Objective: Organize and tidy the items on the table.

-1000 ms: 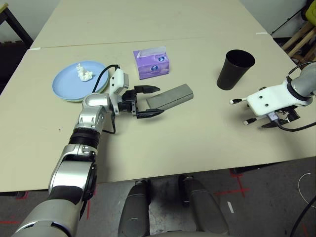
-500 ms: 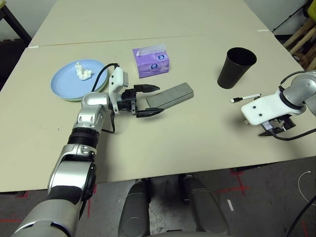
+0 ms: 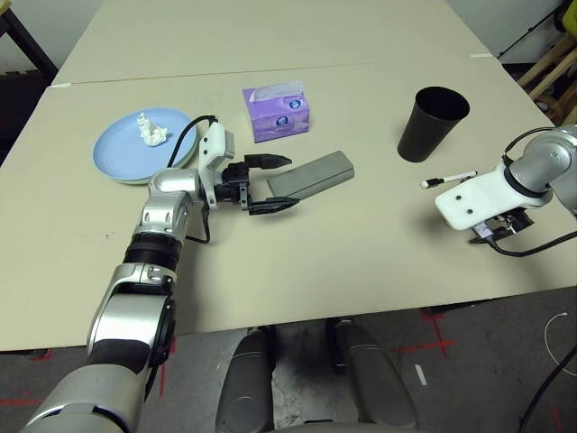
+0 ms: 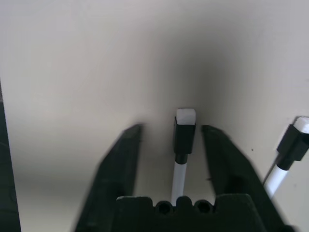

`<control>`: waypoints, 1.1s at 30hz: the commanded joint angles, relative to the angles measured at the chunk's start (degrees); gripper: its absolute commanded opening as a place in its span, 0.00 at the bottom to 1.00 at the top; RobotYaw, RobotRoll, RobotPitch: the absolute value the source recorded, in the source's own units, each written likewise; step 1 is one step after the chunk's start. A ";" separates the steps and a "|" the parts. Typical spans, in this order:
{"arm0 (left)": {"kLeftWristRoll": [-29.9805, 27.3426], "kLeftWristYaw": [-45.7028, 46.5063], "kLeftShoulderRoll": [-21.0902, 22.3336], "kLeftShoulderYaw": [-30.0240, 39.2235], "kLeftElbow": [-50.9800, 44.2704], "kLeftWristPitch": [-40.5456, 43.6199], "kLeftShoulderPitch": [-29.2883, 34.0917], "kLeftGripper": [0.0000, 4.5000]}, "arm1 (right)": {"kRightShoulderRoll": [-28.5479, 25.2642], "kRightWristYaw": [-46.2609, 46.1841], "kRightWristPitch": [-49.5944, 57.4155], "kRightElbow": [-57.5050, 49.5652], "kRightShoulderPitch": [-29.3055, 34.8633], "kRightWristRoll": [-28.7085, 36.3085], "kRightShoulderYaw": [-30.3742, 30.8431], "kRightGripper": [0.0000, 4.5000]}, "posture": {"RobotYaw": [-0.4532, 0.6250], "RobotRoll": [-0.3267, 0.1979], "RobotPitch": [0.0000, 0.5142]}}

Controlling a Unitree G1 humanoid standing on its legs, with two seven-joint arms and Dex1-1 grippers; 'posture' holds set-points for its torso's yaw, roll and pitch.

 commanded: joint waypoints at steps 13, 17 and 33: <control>-0.34 0.32 -0.36 -0.09 -0.75 0.41 -0.55 1.00 | -2.56 0.39 8.32 -1.97 -4.66 14.68 4.65 0.09 | 0.46 0.62 0.47; -0.29 0.19 -0.43 -0.23 -0.77 0.47 -0.46 1.00 | -2.05 0.39 19.62 -5.55 -5.71 29.43 2.17 0.09 | 0.45 0.62 0.46; 0.21 0.36 -1.51 -0.79 -0.99 0.04 0.56 1.00 | 25.38 -35.39 29.78 -21.90 13.28 50.29 -30.33 0.09 | 0.42 0.62 0.44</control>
